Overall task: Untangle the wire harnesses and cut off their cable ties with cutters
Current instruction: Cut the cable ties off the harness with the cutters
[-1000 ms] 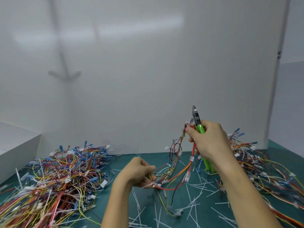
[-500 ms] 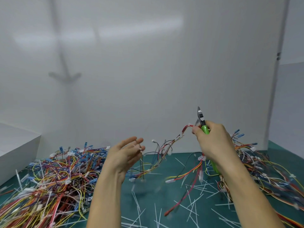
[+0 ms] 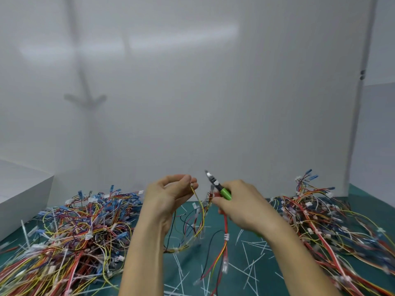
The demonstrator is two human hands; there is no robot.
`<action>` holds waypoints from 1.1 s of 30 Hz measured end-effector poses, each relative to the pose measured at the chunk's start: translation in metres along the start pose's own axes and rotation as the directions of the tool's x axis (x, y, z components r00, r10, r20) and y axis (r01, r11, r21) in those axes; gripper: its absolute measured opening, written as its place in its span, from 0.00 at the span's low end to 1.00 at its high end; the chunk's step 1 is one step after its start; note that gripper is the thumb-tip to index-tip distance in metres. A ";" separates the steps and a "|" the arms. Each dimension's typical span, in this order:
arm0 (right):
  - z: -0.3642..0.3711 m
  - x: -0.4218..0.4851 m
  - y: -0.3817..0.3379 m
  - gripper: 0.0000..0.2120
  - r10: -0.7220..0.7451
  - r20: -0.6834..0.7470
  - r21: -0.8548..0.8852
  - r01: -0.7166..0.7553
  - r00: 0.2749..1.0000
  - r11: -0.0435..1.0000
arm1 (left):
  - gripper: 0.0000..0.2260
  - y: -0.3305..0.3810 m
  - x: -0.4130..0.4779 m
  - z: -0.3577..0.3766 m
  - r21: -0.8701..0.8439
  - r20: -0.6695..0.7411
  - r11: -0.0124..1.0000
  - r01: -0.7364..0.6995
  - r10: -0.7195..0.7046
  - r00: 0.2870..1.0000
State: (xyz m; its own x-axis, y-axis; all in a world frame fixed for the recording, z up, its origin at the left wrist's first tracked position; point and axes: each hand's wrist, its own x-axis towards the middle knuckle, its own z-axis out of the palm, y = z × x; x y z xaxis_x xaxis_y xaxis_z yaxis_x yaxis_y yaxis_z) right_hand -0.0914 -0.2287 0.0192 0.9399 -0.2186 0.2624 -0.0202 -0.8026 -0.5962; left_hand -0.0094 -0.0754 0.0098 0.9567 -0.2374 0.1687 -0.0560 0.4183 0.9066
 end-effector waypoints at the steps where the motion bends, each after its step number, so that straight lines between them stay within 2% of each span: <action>1: 0.002 -0.001 -0.002 0.10 -0.033 0.012 -0.023 0.033 0.999 0.999 | 0.09 0.001 -0.001 0.001 0.017 0.000 1.000 -0.014 0.014 1.000; 5: 0.002 -0.002 -0.005 0.12 -0.115 0.014 -0.138 0.116 0.993 0.984 | 0.09 0.006 -0.005 0.003 0.073 0.047 0.997 -0.020 0.017 0.999; 12: -0.003 -0.002 0.002 0.10 -0.143 -0.060 -0.292 0.120 0.988 0.949 | 0.05 0.016 -0.010 0.007 0.161 0.057 0.982 -0.102 0.094 0.994; 17: -0.005 -0.001 0.003 0.12 -0.160 -0.042 -0.289 0.141 0.986 0.947 | 0.06 0.019 -0.013 0.006 0.209 0.046 0.967 -0.142 0.136 0.990; 24: -0.005 -0.003 0.001 0.07 -0.184 -0.021 -0.280 0.171 0.983 0.945 | 0.06 0.024 -0.016 0.008 0.251 0.069 0.950 -0.184 0.172 0.983; 33: -0.007 -0.004 -0.001 0.13 -0.182 -0.021 -0.228 0.173 0.983 0.958 | 0.07 0.024 -0.018 0.009 0.300 0.112 0.928 -0.222 0.197 0.974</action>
State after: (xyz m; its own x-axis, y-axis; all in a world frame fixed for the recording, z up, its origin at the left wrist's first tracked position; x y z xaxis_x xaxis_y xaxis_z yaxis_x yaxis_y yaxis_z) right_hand -0.0973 -0.2308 0.0242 0.9204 -0.0804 0.3826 0.0651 -0.9335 -0.3527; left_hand -0.0299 -0.0688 0.0320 0.8886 -0.2471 0.3864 -0.3503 0.1781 0.9195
